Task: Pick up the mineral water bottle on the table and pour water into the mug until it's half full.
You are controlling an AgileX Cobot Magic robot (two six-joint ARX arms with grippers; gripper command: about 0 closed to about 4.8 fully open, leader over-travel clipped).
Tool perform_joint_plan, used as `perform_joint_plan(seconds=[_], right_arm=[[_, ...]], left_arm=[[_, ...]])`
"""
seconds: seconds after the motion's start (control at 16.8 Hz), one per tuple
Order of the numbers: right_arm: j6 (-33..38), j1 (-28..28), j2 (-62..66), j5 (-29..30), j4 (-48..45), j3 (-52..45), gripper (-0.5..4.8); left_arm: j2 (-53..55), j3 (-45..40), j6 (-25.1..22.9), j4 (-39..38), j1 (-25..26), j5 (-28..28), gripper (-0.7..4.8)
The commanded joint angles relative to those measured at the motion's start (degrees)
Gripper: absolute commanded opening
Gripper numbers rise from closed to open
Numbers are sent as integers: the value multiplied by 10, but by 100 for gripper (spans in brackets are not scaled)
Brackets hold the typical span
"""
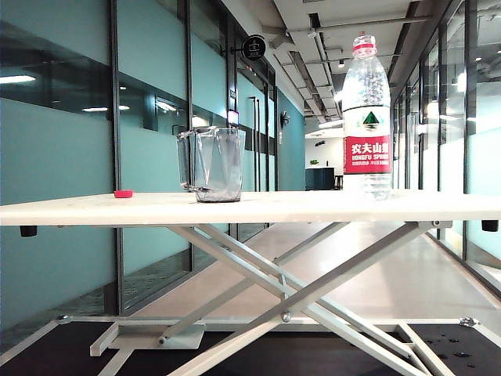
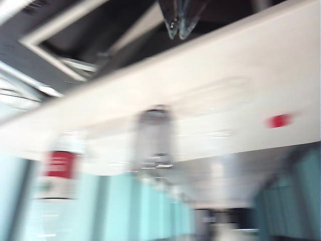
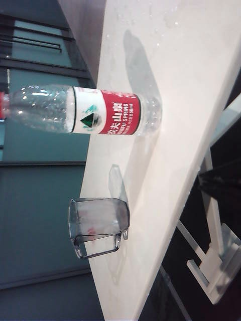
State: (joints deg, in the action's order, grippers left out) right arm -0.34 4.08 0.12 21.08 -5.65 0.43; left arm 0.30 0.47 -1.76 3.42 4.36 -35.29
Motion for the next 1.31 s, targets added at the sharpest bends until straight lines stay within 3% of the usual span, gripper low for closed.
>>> perform_joint_plan(seconds=[0.06,0.18,0.42,0.65,0.89,1.01,1.31], right_arm=[[-32,16,1,-27,-69,-1,300],[-40,29,2,-61,-83,-1,320],[-40,37,61,-71,-149,-1,479],[-31,40,198,-77,-253,23,479],[-31,38,447,-85,-385,109,479],[-28,39,600,-58,-465,170,479],[-26,39,861,-16,-503,332,479]], left_arm=[[1,1,3,5,0,-59,-5],[1,1,3,5,0,-59,-5],[1,1,3,5,0,-59,-5],[1,1,0,5,0,-54,-5],[1,1,1,5,0,-31,-5],[1,1,1,5,0,-31,-5],[1,1,3,4,0,-33,-5]])
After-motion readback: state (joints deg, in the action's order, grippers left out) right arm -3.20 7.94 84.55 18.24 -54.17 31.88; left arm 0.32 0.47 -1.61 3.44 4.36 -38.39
